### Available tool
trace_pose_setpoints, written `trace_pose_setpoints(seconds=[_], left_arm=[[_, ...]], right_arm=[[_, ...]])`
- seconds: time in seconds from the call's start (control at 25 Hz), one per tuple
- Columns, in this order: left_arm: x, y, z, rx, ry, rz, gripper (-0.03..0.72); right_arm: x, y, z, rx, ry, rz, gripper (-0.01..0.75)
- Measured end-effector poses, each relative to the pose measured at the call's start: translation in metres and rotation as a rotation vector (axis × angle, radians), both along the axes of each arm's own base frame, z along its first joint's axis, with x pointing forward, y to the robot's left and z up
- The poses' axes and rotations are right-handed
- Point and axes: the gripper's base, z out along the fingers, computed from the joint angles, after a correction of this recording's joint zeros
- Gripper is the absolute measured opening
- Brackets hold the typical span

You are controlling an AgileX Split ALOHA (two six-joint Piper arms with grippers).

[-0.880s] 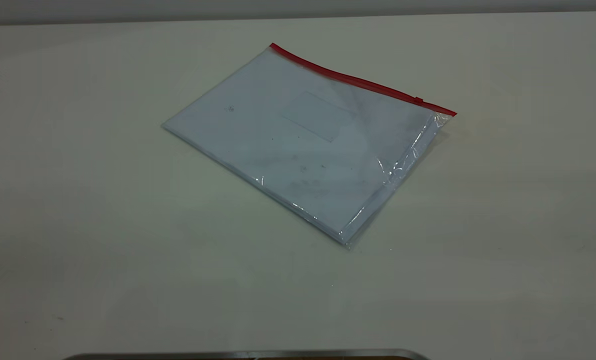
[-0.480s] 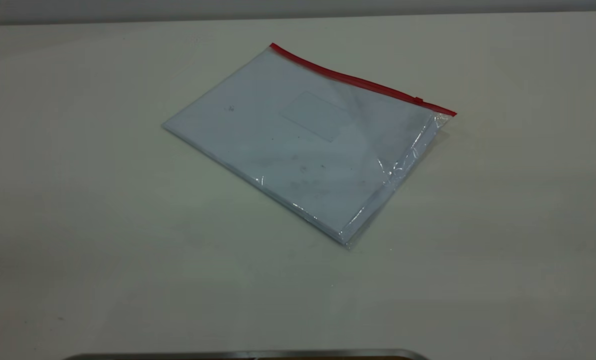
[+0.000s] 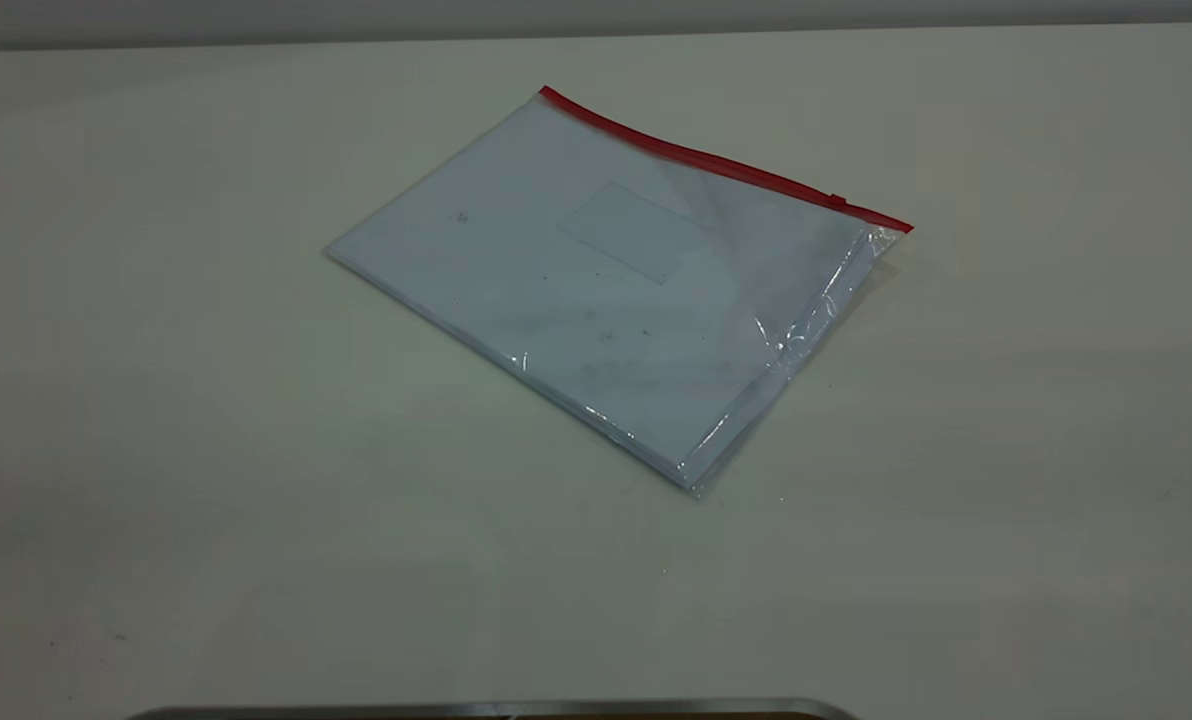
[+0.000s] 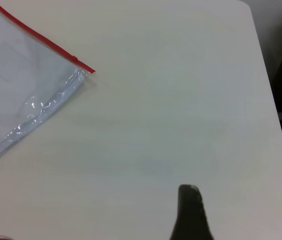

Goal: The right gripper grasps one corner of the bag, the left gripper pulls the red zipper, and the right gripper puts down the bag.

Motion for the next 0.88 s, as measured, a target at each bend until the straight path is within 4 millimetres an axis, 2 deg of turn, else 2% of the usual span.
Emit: trace_pose_setpoints(seconds=[0.76, 0.88], left_arm=[[0.000, 0.000, 0.000, -0.007, 0.002, 0.006, 0.518], [0.007, 0.000, 0.015, -0.068, -0.008, 0.055, 0.518]], right_arm=[[0.000, 0.002, 0.000, 0.042, -0.005, 0.005, 0.578], [0.003, 0.004, 0.006, 0.065, -0.004, 0.015, 0.578]])
